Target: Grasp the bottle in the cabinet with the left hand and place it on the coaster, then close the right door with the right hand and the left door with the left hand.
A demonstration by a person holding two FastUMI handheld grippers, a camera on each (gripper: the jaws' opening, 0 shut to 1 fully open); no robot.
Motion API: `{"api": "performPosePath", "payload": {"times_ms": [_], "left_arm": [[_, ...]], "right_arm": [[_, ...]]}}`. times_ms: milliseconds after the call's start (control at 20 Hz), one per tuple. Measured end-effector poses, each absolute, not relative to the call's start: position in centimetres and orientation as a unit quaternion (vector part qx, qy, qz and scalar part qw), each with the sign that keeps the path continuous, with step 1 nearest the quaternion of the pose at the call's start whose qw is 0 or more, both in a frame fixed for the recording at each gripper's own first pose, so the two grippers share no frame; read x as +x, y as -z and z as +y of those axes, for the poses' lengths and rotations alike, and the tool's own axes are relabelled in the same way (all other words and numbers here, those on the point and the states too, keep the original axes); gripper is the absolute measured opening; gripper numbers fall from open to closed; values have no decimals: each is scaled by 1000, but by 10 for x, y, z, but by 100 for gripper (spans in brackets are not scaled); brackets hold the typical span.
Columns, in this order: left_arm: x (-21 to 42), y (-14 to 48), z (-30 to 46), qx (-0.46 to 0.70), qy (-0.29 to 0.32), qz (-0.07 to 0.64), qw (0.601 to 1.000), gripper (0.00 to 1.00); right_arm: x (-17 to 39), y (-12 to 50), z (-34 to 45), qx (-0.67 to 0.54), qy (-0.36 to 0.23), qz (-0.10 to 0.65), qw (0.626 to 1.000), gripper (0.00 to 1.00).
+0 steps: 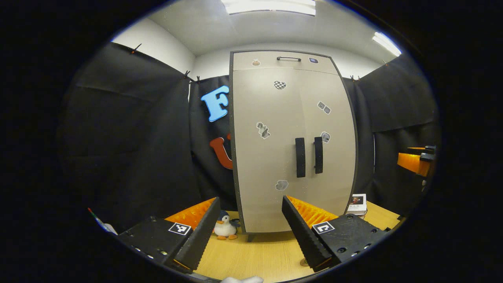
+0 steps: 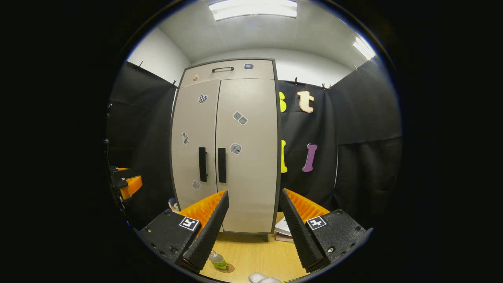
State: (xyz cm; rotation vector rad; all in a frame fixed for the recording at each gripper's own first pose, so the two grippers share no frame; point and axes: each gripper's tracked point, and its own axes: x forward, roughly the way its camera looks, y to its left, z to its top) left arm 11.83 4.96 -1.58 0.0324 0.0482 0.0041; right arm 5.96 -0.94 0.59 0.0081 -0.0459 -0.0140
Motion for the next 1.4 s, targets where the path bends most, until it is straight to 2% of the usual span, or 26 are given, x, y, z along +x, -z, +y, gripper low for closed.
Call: {"api": "performPosePath", "payload": {"times_ms": [950,1400], "left_arm": [[123,23,48,4,10,34,999,96],[117,21,48,3,-5,34,999,96]], "right_arm": [[68,-15,18,1,-15,-22,1000,82],[72,-10,10,6,-21,-15,1000,82]]}}
